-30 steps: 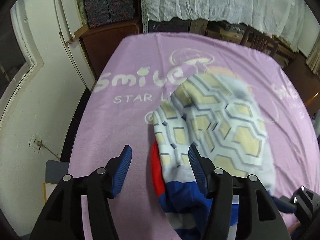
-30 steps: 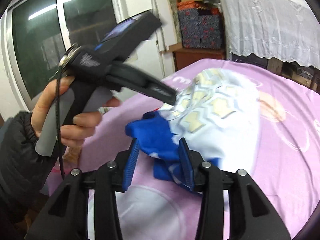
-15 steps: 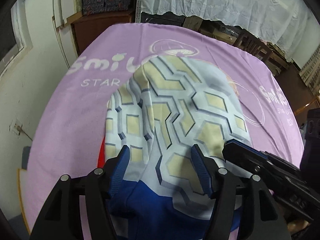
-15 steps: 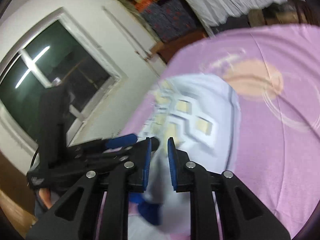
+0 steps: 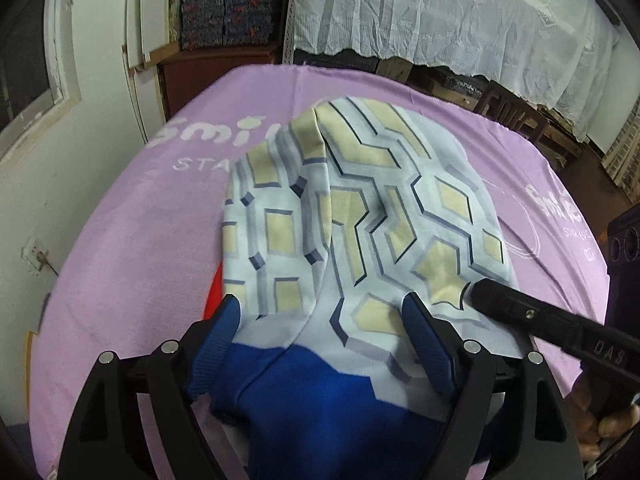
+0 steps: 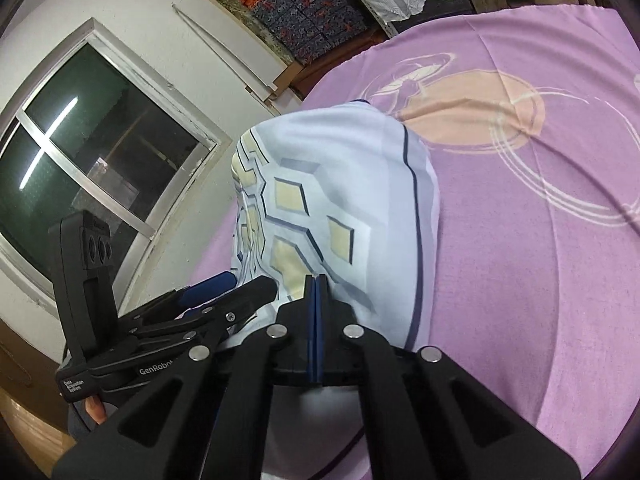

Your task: Fold large clothes

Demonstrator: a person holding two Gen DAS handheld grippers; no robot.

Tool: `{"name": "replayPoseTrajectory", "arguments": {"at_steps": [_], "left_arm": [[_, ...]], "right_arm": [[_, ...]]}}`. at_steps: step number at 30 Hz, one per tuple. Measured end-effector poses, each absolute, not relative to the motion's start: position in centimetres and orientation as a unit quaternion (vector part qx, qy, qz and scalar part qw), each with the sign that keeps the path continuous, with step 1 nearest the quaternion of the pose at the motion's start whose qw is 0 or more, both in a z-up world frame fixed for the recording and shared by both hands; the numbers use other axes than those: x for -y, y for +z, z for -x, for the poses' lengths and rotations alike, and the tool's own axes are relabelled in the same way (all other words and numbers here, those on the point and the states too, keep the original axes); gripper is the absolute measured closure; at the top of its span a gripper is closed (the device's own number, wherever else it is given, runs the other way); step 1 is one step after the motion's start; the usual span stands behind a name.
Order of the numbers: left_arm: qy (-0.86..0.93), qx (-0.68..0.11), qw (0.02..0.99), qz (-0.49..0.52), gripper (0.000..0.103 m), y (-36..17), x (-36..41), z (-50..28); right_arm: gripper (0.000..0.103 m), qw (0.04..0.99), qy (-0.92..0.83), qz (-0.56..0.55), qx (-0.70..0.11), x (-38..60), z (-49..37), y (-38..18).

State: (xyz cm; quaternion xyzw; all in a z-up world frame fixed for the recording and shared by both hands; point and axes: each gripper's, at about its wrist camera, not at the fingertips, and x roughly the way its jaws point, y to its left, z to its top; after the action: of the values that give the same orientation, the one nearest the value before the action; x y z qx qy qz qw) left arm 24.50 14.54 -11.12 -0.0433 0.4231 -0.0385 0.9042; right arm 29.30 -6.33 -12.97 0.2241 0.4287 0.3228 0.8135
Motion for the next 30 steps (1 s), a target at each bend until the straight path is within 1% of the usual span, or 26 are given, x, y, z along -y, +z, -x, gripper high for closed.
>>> {"name": "replayPoseTrajectory", "arguments": {"at_steps": [3, 4, 5, 9, 11, 12, 13, 14, 18, 20, 22, 25, 27, 30], "left_arm": [[-0.028, -0.397, 0.917, 0.031, 0.019, -10.3, -14.5, -23.0], [-0.026, -0.39, 0.92, 0.031, 0.019, -10.0, -14.6, -22.6], [-0.026, -0.383, 0.923, 0.033, 0.019, -9.8, -14.7, -22.2], [-0.02, -0.352, 0.934, 0.052, 0.019, -8.7, -15.6, -20.9], [-0.016, -0.341, 0.938, 0.058, 0.019, -8.3, -15.9, -20.5], [-0.015, -0.339, 0.939, 0.06, 0.019, -8.1, -15.9, -20.5], [-0.015, -0.337, 0.939, 0.061, 0.019, -8.0, -16.0, -20.4], [-0.014, -0.337, 0.939, 0.06, 0.019, -8.0, -16.0, -20.4], [-0.014, -0.342, 0.937, 0.065, 0.019, -8.1, -16.2, -20.5], [-0.017, -0.349, 0.934, 0.079, 0.016, -8.2, -16.9, -20.8], [-0.03, -0.365, 0.923, 0.116, 0.01, -8.6, -18.5, -21.4], [-0.077, -0.409, 0.883, 0.218, 0.01, -10.5, -21.7, -22.8], [-0.12, -0.435, 0.846, 0.285, 0.01, -12.2, -23.1, -23.6], [-0.154, -0.456, 0.815, 0.323, 0.01, -13.6, -23.4, -24.2]], "right_arm": [[0.102, 0.811, 0.324, -0.243, -0.423, 7.4, -28.8, -13.0], [0.099, 0.812, 0.321, -0.248, -0.42, 7.9, -28.6, -13.0], [0.093, 0.815, 0.317, -0.25, -0.416, 8.2, -28.4, -12.8], [0.081, 0.816, 0.32, -0.266, -0.402, 9.5, -27.3, -12.3], [0.066, 0.819, 0.317, -0.269, -0.395, 10.0, -26.8, -12.0], [0.063, 0.82, 0.316, -0.27, -0.392, 10.2, -26.6, -11.9], [0.056, 0.823, 0.313, -0.27, -0.39, 10.4, -26.4, -11.8], [0.052, 0.825, 0.31, -0.269, -0.388, 10.5, -26.4, -11.6], [0.049, 0.822, 0.307, -0.281, -0.388, 11.5, -26.1, -11.6], [0.047, 0.82, 0.306, -0.288, -0.389, 11.9, -26.1, -11.6], [0.046, 0.818, 0.307, -0.293, -0.389, 12.1, -26.0, -11.7], [0.041, 0.814, 0.31, -0.297, -0.391, 12.3, -26.0, -11.6], [0.039, 0.809, 0.313, -0.304, -0.395, 12.5, -26.0, -11.8], [0.038, 0.799, 0.31, -0.317, -0.406, 12.8, -26.4, -12.5]]}}
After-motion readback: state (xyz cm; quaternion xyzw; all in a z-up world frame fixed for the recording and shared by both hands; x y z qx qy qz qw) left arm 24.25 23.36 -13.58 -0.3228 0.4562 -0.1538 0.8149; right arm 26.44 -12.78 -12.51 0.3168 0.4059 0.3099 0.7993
